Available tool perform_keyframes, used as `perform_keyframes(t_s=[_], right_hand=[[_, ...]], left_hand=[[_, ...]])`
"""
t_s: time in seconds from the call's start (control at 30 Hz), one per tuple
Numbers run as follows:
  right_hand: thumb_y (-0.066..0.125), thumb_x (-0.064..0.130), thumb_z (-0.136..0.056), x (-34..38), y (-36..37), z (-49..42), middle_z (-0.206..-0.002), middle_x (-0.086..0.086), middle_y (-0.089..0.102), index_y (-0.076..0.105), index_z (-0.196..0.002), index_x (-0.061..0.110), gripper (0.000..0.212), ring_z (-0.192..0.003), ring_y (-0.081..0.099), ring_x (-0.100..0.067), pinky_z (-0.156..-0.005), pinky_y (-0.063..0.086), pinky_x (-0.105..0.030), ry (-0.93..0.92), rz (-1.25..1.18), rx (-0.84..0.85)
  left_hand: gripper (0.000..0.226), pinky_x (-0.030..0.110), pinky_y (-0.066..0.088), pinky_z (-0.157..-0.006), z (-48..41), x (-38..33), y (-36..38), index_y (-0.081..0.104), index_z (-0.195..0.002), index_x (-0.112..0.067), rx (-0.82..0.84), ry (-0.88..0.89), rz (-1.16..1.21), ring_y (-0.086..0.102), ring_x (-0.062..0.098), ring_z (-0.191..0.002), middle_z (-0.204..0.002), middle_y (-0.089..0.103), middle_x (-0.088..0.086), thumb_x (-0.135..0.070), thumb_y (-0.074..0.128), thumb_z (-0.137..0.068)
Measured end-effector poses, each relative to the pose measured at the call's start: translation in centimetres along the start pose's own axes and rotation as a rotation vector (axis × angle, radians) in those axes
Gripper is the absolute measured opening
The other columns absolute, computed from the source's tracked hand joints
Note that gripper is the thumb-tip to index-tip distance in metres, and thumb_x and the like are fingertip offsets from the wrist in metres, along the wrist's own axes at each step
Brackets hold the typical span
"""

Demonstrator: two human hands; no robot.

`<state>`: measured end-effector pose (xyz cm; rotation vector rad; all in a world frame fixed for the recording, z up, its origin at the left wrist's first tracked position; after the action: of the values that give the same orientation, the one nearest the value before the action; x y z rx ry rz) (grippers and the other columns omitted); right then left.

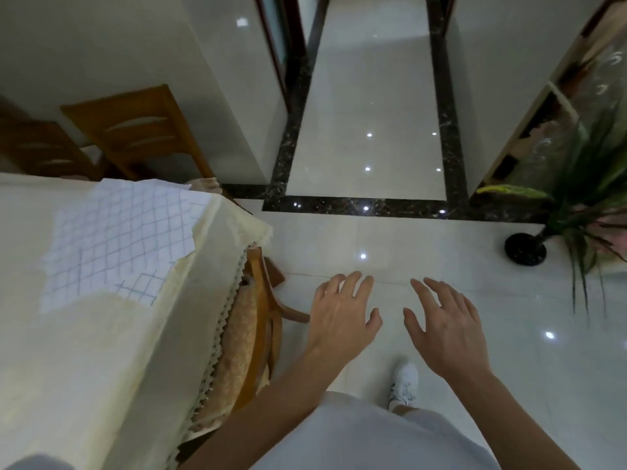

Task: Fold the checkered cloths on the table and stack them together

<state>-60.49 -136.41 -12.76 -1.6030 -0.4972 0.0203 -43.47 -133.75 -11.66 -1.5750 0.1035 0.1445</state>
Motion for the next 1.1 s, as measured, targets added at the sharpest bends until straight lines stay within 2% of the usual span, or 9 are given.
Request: perform_keyframes(t_s=[0.1,0.23,0.37,0.57,0.7,0.97,1.1], right_hand=[[0.065,0.034,-0.090,-2.4,-0.7,-4.0,-0.133,-0.013,0.061,0.058,-0.134,0.012,0.050,-0.121,0.058,-0.033,-0.103,0.046,-0.053,-0.059,-0.020,0.011],[0.057,0.037,-0.094,-4.3,-0.3,-8.3,-0.133,-0.011,0.061,0.058,-0.134,0.015,0.046,-0.122,0.058,-0.031,-0.104,0.045,-0.051,-0.140,-0.021,0.058],[0.067,0.038,-0.089,-3.2,0.4,-11.6,-0.133,-0.011,0.062,0.060,-0.133,0.016,0.050,-0.122,0.059,-0.031,-0.103,0.046,-0.051,-0.225,-0.041,0.093],[0.069,0.036,-0.088,-0.2,2.3,-16.5,-0.133,-0.012,0.062,0.060,-0.132,0.015,0.050,-0.121,0.059,-0.031,-0.101,0.048,-0.052,-0.378,-0.079,0.120],[0.070,0.036,-0.088,2.1,3.6,-20.8,-0.133,-0.011,0.062,0.060,-0.133,0.015,0.051,-0.121,0.059,-0.031,-0.101,0.048,-0.053,-0.470,-0.068,0.135],[0.071,0.037,-0.086,10.0,7.9,-32.3,-0.133,-0.011,0.062,0.061,-0.133,0.016,0.052,-0.121,0.059,-0.031,-0.101,0.047,-0.053,-0.626,-0.013,0.188],[0.071,0.036,-0.086,16.1,9.8,-36.9,-0.133,-0.010,0.061,0.060,-0.133,0.017,0.052,-0.123,0.059,-0.029,-0.103,0.045,-0.052,-0.758,-0.021,0.203]], left_hand=[[0.057,0.043,0.047,-0.101,-3.2,-1.4,0.0,0.051,-0.137,-0.023,0.014,-0.085,0.001,0.053,0.023,-0.125,-0.140,0.056,0.000,-0.052,0.039,-0.090],[0.057,0.044,0.048,-0.101,-5.7,-1.9,-0.2,0.052,-0.138,-0.022,0.005,-0.178,0.011,0.054,0.025,-0.125,-0.139,0.056,0.001,-0.051,0.038,-0.090],[0.057,0.045,0.051,-0.098,-7.2,-0.8,-0.6,0.054,-0.136,-0.021,0.002,-0.282,0.000,0.056,0.024,-0.123,-0.138,0.058,0.003,-0.052,0.038,-0.091],[0.055,0.042,0.052,-0.093,-9.6,2.0,-1.1,0.056,-0.133,-0.021,-0.026,-0.409,0.007,0.058,0.024,-0.119,-0.134,0.060,0.001,-0.051,0.041,-0.089],[0.055,0.042,0.053,-0.090,-12.3,5.0,-1.4,0.058,-0.131,-0.020,-0.055,-0.502,0.042,0.059,0.024,-0.117,-0.132,0.062,0.002,-0.051,0.041,-0.089],[0.059,0.044,0.051,-0.097,-18.5,15.1,-1.7,0.055,-0.133,-0.022,-0.088,-0.684,0.108,0.057,0.025,-0.120,-0.136,0.059,0.001,-0.053,0.031,-0.090],[0.060,0.045,0.043,-0.108,-20.2,21.4,-2.6,0.048,-0.141,-0.027,-0.076,-0.818,0.098,0.049,0.023,-0.131,-0.145,0.052,-0.001,-0.057,0.032,-0.092]])
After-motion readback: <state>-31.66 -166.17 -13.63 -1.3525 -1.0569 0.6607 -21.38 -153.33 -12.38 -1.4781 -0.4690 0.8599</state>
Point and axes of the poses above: each hand's wrist, its own z-axis away from the middle knuckle, its own y-axis out of the palm, x = y × z, the point moved 7 cm from there along -z, towards the middle knuckle
